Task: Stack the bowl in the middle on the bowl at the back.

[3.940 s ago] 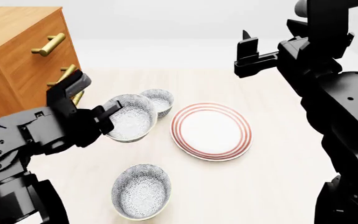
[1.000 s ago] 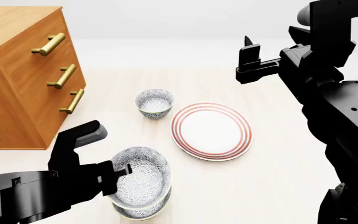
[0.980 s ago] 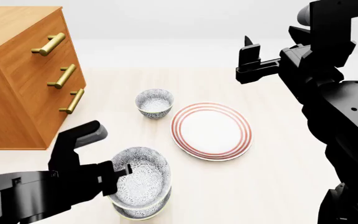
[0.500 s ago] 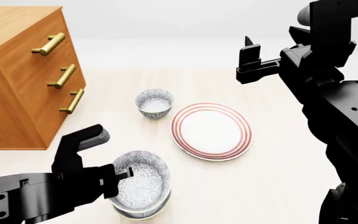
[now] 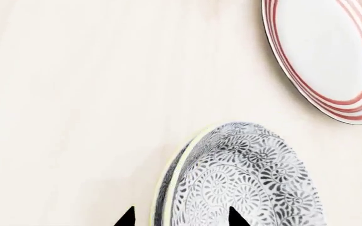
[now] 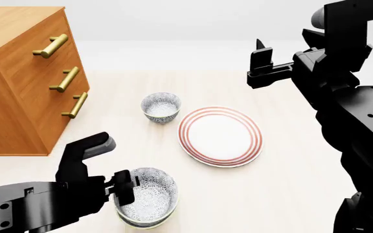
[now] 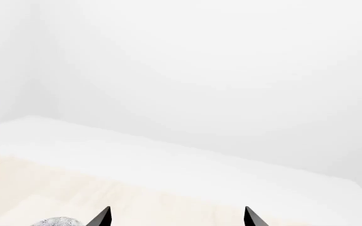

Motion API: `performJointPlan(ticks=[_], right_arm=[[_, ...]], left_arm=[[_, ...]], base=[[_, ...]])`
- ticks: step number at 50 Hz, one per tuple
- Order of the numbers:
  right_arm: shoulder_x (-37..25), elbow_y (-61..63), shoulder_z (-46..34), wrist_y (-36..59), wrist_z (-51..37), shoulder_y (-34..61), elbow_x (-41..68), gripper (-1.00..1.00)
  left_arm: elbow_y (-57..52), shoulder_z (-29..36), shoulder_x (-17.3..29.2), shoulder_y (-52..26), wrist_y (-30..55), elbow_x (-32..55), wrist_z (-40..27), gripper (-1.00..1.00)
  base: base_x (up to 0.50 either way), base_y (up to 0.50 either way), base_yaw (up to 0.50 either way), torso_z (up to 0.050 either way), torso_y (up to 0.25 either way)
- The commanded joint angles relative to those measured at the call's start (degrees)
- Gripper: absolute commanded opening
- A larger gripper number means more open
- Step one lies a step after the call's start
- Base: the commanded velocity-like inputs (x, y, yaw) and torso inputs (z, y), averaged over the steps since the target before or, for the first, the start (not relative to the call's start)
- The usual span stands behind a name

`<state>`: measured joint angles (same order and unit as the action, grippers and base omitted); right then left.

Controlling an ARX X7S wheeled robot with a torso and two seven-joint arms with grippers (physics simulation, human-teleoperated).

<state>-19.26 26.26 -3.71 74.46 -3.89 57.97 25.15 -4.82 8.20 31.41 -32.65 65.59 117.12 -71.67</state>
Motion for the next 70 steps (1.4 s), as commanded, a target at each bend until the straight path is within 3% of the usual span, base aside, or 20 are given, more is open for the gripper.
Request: performJointPlan(ticks=[1,16,28,37,44,51,59,70], right_arm=[[-0.1,0.0,0.0,0.0,-0.2,0.0,0.3,1.00],[0.4,2.1,1.6,2.5,-1.1,1.1,1.6,1.00],[1.9,13.7,11.3,15.1,-3.9,0.8,6.7,1.00],[-7.0,13.3,18.4,15.3,-36.5,0.6,48.4,1.00],[-12.4,12.2,19.5,13.0,-53.8,1.9,68.7,1.00],[-17.5,12.9,18.7,9.0,-61.9,2.4,77.9,1.00],[-23.3,13.4,18.6,5.1,-67.1,4.1,84.1,1.00],[-29.1,15.6,19.8,0.7,-71.5,4.4,90.1,1.00]], left_arm=[[-0.8,-0.1,0.2,-0.4,-0.3,-0.5,1.3,1.00],[-5.2,-3.1,1.7,-5.8,-0.9,-1.2,3.5,1.00],[-14.3,-5.3,6.0,-17.5,-1.3,-32.5,25.6,1.00],[-16.0,-4.0,8.4,-20.0,-4.6,-42.0,30.5,1.00],[-15.6,-5.0,10.1,-21.6,-4.8,-42.9,29.9,1.00],[-14.7,-5.2,11.0,-22.7,-6.8,-46.3,30.8,1.00],[-17.0,-3.4,13.3,-22.3,-13.9,-56.4,35.8,1.00],[-20.3,-7.6,16.2,-22.1,-13.2,-52.8,34.1,1.00]], base=[[0.00,0.00,0.00,0.000,0.000],[0.00,0.00,0.00,0.000,0.000],[0.00,0.00,0.00,0.000,0.000],[0.00,0.00,0.00,0.000,0.000],[0.00,0.00,0.00,0.000,0.000],[0.00,0.00,0.00,0.000,0.000],[0.00,0.00,0.00,0.000,0.000],[0.00,0.00,0.00,0.000,0.000]])
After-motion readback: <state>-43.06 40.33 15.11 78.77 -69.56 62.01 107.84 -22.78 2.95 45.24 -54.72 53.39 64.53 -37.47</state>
